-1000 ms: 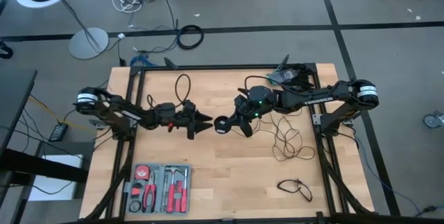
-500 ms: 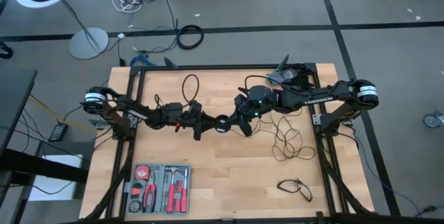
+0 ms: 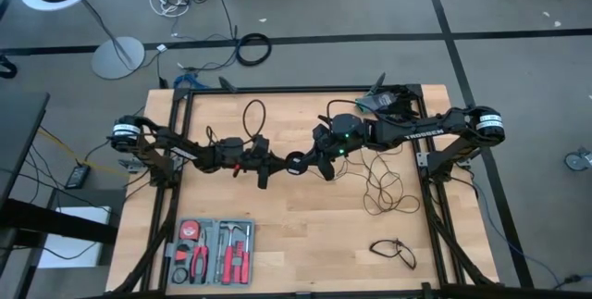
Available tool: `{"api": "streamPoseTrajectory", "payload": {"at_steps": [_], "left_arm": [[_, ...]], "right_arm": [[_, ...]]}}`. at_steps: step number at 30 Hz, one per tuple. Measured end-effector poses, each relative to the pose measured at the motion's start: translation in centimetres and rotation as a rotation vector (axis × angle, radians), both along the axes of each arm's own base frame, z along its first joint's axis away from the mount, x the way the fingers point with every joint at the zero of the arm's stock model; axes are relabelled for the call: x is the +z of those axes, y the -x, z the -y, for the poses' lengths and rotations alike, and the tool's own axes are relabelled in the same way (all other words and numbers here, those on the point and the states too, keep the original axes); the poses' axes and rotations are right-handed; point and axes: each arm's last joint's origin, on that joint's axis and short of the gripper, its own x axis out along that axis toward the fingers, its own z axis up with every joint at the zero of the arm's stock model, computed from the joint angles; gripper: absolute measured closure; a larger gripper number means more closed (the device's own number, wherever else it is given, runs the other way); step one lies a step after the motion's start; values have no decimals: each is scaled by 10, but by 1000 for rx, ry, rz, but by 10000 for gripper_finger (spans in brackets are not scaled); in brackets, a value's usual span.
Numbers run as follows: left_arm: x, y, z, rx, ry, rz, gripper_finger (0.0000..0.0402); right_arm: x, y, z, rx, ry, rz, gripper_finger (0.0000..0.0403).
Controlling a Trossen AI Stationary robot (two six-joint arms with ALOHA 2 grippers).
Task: Coil cords
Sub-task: Coil the black wire onto the spool
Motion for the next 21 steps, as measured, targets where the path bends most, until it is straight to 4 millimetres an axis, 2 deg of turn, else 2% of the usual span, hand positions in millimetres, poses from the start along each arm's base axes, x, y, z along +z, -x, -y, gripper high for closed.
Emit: {"api": "streamPoseTrajectory", "payload": {"at_steps": [12,17,21], "left_arm": [[1,0,-1,16,6,8,401],[-6,5,-1,54,13,-19,401],[-13,15,1,97,10,-32,401]], "right_arm": [[4,6,2,-1,-1,-24,276],[15,22,5,-16,4,-67,255],[23,40,4,-86,37,-143,254]]}}
